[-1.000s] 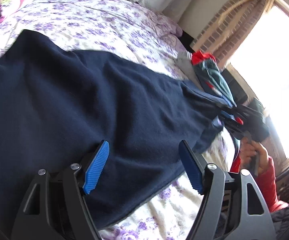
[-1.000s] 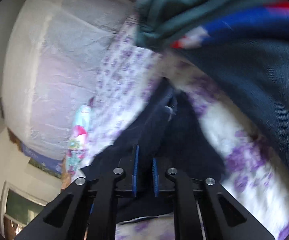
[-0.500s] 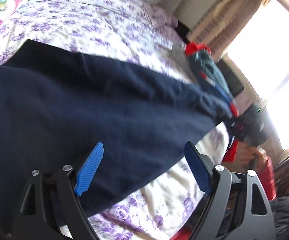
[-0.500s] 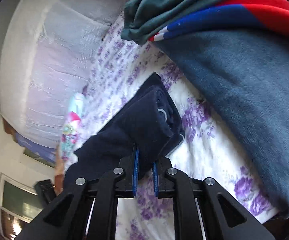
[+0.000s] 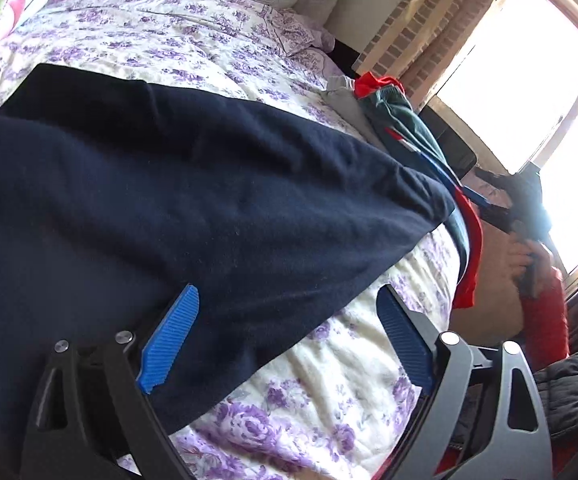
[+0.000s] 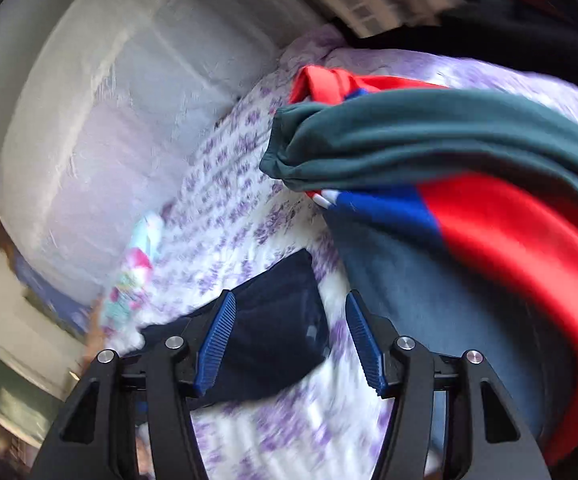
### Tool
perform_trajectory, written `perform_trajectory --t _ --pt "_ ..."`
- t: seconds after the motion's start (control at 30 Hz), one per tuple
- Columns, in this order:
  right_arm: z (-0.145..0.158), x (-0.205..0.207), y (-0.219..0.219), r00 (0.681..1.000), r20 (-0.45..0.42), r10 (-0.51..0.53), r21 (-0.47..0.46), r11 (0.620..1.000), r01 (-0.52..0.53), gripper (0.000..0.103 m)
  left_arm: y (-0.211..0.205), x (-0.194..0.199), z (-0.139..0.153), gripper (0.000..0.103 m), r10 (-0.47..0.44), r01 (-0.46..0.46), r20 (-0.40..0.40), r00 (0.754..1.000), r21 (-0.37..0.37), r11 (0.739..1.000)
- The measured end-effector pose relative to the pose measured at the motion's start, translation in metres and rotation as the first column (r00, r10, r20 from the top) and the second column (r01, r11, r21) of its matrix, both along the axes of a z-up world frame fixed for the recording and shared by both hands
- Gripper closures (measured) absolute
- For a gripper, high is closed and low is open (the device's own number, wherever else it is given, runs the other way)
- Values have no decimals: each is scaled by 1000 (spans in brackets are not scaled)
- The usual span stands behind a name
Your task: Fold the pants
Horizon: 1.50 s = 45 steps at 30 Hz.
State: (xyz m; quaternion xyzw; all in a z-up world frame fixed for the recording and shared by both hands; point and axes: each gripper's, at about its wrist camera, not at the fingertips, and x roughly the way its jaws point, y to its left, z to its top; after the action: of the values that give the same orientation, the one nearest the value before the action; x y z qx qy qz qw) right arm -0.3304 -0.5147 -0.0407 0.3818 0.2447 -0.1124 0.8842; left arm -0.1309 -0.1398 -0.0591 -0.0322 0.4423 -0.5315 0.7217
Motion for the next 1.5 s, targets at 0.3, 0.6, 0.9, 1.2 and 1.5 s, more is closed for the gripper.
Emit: perform_trajectory --t 0.3,0.6,0.9,1.2,1.5 --pt "-39 98 1 949 -214 229 -27 970 -240 68 -1 -2 0 14 -4 4 6 1000 -2 1000" --pt "-12 97 45 952 -261 160 -438 859 -264 90 -5 -2 0 10 -11 11 6 1000 -4 1000" --pt "-43 139 11 896 -418 148 -366 876 -315 93 -6 -4 0 10 2 -2 8 1000 -5 1000" --pt "-20 74 18 932 -294 211 -262 920 -291 82 -5 -5 0 8 0 0 10 1000 -5 1000" --pt "-33 125 18 868 -340 361 -265 849 -457 79 -6 -5 0 7 2 -2 13 1000 -1 1000"
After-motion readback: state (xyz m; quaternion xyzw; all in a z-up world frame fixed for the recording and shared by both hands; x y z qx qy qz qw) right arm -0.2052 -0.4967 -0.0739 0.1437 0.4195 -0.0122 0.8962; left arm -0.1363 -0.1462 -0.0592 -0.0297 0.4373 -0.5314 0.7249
